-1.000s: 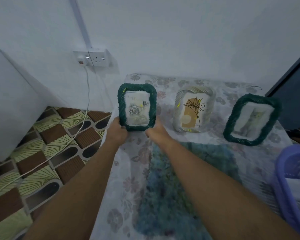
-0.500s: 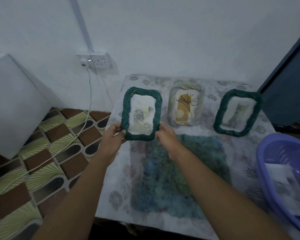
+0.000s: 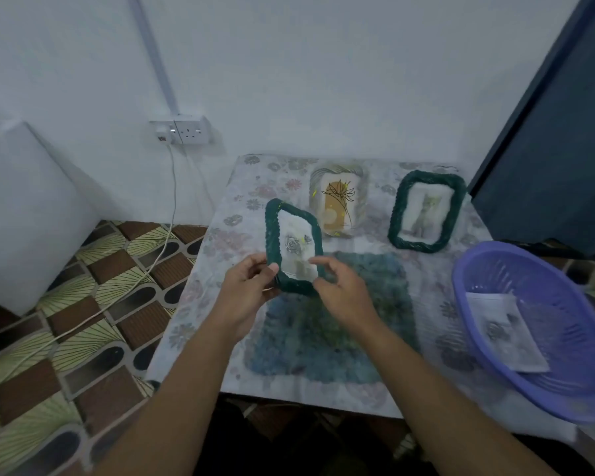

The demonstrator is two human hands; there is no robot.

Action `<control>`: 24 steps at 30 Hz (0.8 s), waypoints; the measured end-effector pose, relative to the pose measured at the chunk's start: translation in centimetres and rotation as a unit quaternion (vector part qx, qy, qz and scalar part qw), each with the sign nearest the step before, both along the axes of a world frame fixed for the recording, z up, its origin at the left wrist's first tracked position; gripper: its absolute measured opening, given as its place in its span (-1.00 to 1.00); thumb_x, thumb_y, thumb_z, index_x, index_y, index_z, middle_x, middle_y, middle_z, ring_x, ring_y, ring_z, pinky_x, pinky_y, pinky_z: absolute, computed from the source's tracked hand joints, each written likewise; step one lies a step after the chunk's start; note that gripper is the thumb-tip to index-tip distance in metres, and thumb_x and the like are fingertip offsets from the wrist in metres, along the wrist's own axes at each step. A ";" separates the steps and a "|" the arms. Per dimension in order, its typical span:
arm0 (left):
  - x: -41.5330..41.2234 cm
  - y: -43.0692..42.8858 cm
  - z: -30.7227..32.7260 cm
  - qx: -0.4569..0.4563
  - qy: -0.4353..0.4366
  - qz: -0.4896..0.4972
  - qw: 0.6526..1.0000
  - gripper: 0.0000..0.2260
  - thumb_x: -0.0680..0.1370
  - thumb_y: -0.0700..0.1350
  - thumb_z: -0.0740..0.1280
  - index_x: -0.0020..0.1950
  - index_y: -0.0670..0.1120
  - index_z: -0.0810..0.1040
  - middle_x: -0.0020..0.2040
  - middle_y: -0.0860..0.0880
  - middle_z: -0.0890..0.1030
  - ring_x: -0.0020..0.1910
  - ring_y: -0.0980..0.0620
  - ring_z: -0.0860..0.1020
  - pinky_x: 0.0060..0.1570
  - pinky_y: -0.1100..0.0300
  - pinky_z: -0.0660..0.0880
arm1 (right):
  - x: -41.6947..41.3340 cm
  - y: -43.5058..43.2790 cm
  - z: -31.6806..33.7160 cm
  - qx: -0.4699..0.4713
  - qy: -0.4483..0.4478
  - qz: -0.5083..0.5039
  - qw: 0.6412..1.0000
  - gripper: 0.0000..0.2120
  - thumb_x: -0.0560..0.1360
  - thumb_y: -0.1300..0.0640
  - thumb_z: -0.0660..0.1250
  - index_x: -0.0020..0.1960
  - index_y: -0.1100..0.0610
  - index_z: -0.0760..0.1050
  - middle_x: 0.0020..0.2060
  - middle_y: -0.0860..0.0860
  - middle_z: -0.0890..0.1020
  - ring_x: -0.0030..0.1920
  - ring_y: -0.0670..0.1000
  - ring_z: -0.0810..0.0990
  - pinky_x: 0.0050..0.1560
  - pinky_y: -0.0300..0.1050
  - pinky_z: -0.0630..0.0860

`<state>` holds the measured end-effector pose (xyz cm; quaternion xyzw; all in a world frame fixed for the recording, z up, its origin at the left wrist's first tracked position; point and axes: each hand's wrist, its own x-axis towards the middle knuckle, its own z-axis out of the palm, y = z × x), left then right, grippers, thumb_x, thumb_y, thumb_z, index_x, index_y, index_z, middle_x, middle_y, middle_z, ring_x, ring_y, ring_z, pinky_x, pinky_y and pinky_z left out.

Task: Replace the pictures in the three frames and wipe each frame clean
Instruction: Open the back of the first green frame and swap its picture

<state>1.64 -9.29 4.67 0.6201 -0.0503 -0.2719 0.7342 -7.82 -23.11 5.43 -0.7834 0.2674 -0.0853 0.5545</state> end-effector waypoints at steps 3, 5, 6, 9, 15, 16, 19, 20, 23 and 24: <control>-2.8 -1.8 0.2 0.019 -0.050 0.000 0.999 -0.86 0.61 -0.28 0.29 0.11 -0.15 0.60 0.01 -0.16 0.67 -0.03 -0.10 0.64 -0.02 0.06 0.63 | -1.5 0.0 0.7 0.016 -0.015 0.015 1.000 -0.71 0.60 0.15 0.28 0.31 0.00 0.53 0.19 -0.11 0.59 0.20 -0.12 0.54 0.25 -0.14 0.49; -4.5 -2.9 0.3 0.039 -0.098 -0.005 0.994 -0.85 0.61 -0.26 0.30 0.09 -0.09 0.62 -0.02 -0.09 0.70 -0.01 -0.07 0.67 -0.02 0.08 0.62 | -2.2 0.1 0.9 0.052 -0.023 -0.001 0.998 -0.73 0.60 0.11 0.29 0.29 0.03 0.54 0.19 -0.04 0.63 0.18 -0.08 0.59 0.29 -0.05 0.52; -5.3 -3.4 0.5 0.051 -0.127 -0.008 0.991 -0.85 0.61 -0.25 0.31 0.09 -0.05 0.63 -0.02 -0.05 0.70 0.00 -0.05 0.67 0.00 0.06 0.63 | -2.6 0.0 0.7 0.064 -0.026 -0.016 0.997 -0.75 0.59 0.08 0.30 0.25 0.02 0.56 0.16 -0.03 0.65 0.15 -0.06 0.62 0.28 0.00 0.54; -7.0 -4.4 1.0 0.099 -0.203 -0.009 0.974 -0.86 0.59 -0.20 0.35 0.09 -0.01 0.63 -0.06 0.03 0.70 -0.08 0.08 0.68 -0.05 0.08 0.63 | -3.2 -0.6 0.7 0.073 -0.035 -0.052 0.995 -0.81 0.59 -0.02 0.30 0.08 0.04 0.61 0.02 -0.03 0.69 0.06 -0.03 0.66 0.15 0.01 0.60; -9.4 -5.7 1.3 0.182 -0.363 -0.060 0.912 -0.78 0.56 -0.20 0.38 0.18 -0.03 0.62 0.03 0.05 0.62 -0.02 0.22 0.58 0.00 0.25 0.55 | -4.5 -1.8 1.4 0.151 -0.072 -0.123 0.978 -0.75 0.53 -0.07 0.42 -0.06 0.13 0.62 -0.18 -0.02 0.70 -0.15 -0.12 0.68 -0.11 -0.22 0.57; -9.5 -5.7 1.4 0.182 -0.377 -0.083 0.904 -0.77 0.56 -0.22 0.38 0.20 -0.03 0.63 0.05 0.07 0.60 -0.02 0.29 0.55 0.00 0.36 0.50 | -4.6 -2.0 1.4 0.166 -0.078 -0.139 0.973 -0.78 0.55 -0.01 0.41 -0.08 0.16 0.60 -0.21 -0.01 0.68 -0.19 -0.11 0.66 -0.16 -0.25 0.54; -10.2 -5.6 1.9 0.186 -0.387 -0.158 0.889 -0.70 0.56 -0.26 0.34 0.25 -0.01 0.64 0.19 0.14 0.59 0.09 0.34 0.53 0.14 0.45 0.45 | -5.1 -3.2 1.3 0.218 -0.077 -0.186 0.955 -0.79 0.60 0.08 0.35 -0.14 0.19 0.54 -0.21 0.07 0.61 -0.14 0.01 0.59 -0.14 -0.17 0.50; -10.3 -5.5 1.9 0.182 -0.378 -0.170 0.892 -0.69 0.56 -0.26 0.33 0.24 0.01 0.65 0.23 0.15 0.60 0.15 0.30 0.53 0.21 0.39 0.46 | -5.4 -3.5 1.2 0.236 -0.072 -0.195 0.949 -0.78 0.60 0.08 0.34 -0.17 0.18 0.52 -0.21 0.10 0.59 -0.13 0.05 0.57 -0.11 -0.11 0.50; -11.1 -4.8 2.1 0.154 -0.353 -0.162 0.909 -0.71 0.54 -0.27 0.33 0.12 0.06 0.69 0.14 0.21 0.63 0.17 0.32 0.54 0.20 0.40 0.45 | -6.1 -4.1 0.8 0.276 -0.068 -0.220 0.933 -0.80 0.61 0.12 0.33 -0.16 0.18 0.51 -0.22 0.13 0.60 -0.17 0.07 0.59 -0.15 -0.07 0.52; -11.3 -4.5 2.2 0.144 -0.346 -0.156 0.914 -0.71 0.53 -0.27 0.33 0.04 0.10 0.69 0.08 0.23 0.65 0.12 0.33 0.56 0.14 0.42 0.47 | -6.4 -4.2 0.8 0.282 -0.069 -0.223 0.931 -0.82 0.61 0.12 0.34 -0.13 0.18 0.52 -0.23 0.11 0.62 -0.22 0.04 0.60 -0.22 -0.12 0.53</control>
